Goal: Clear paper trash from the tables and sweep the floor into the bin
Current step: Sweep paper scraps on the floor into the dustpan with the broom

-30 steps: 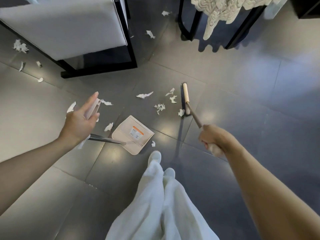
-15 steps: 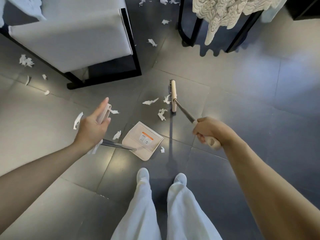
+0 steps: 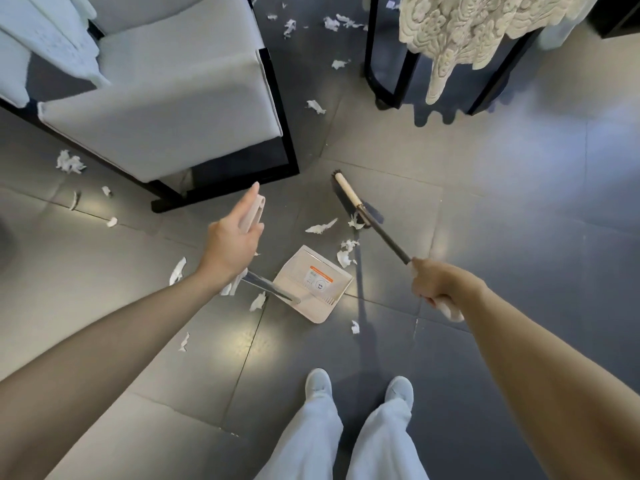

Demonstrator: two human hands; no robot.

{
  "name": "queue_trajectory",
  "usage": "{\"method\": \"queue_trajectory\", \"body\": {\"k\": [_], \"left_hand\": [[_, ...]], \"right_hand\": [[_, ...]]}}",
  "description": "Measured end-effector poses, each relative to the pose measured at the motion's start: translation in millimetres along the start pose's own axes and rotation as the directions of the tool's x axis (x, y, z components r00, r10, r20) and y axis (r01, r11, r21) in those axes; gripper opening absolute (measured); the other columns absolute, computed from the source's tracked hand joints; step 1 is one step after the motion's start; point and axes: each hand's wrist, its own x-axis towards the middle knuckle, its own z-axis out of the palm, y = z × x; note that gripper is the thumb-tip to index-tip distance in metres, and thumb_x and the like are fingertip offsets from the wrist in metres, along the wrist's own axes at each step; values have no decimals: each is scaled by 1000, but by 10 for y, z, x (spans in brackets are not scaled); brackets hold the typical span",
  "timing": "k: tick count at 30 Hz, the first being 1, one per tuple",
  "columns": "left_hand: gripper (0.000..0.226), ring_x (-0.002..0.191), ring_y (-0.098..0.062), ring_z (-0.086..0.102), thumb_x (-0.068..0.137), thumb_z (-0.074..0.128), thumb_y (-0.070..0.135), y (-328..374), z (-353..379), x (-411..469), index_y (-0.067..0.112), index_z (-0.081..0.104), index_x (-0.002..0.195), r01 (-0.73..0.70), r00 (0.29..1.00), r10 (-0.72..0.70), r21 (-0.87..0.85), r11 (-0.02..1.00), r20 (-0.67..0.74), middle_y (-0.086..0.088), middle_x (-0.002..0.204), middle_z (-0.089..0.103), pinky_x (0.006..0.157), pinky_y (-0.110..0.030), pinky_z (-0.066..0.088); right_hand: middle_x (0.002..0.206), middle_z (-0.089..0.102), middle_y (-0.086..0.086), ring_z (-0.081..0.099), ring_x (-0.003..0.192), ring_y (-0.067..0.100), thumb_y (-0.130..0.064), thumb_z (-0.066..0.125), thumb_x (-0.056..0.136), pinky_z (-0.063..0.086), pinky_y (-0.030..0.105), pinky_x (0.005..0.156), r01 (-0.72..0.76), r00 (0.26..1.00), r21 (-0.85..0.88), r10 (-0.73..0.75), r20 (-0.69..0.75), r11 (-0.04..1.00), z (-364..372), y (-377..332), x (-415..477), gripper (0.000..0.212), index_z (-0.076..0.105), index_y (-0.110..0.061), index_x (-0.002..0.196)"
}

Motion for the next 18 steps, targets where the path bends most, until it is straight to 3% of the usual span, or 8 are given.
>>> {"method": "queue_trajectory", "body": {"k": [3,5,9,12,14,16,18], "left_hand": [[61,104,-14,55,93,58,13,23,29,87,41,37,143,-13,1000,13,-11,1000,3,13,127,57,79,7,25],[61,113,-16,54,93,58,12,93,62,146,36,37,144,-28,1000,28,-16,999,8,13,130,55,85,3,27],[61,116,-27,56,93,58,12,182,86,215,32,35,146,-62,998,61,30,998,13,0,134,58,98,-19,35],[61,121,-25,53,93,56,12,130,46,176,32,34,147,-53,998,53,12,999,41,1,138,54,99,-18,33],[61,123,-23,51,94,55,11,72,0,93,33,34,147,-36,998,37,-22,999,43,5,139,52,98,-14,31],[61,119,-25,53,94,54,11,19,-53,-20,36,33,146,-3,1000,4,-43,999,28,4,137,54,99,-22,38],[62,113,-27,56,94,54,13,-36,-100,-155,39,32,146,20,1000,-20,-36,999,17,-1,134,58,96,-29,43]], "right_hand": [[71,53,3,51,57,17,-4,44,83,40,21,47,5,997,-20,-4,75,1000,133,-7,-166,61,37,-19,142],[64,53,5,48,49,17,-2,44,81,40,22,47,-27,986,113,8,165,993,156,31,-299,51,49,-19,129],[57,41,4,35,38,13,2,45,82,31,18,40,-114,954,354,2,300,928,25,179,-643,35,59,-21,104],[54,43,3,36,37,12,3,46,84,31,16,36,-122,945,423,-25,326,898,-163,300,-869,39,61,-23,109],[48,45,1,37,36,11,4,48,87,33,16,36,-128,941,454,-37,336,882,-267,331,-968,39,59,-27,109],[47,46,0,38,36,11,3,50,87,35,17,36,-111,946,439,-41,322,892,-323,284,-1024,39,58,-32,102],[46,46,1,38,35,12,4,49,87,35,18,36,-81,959,406,-40,281,910,-349,177,-1010,33,58,-25,99]]}}
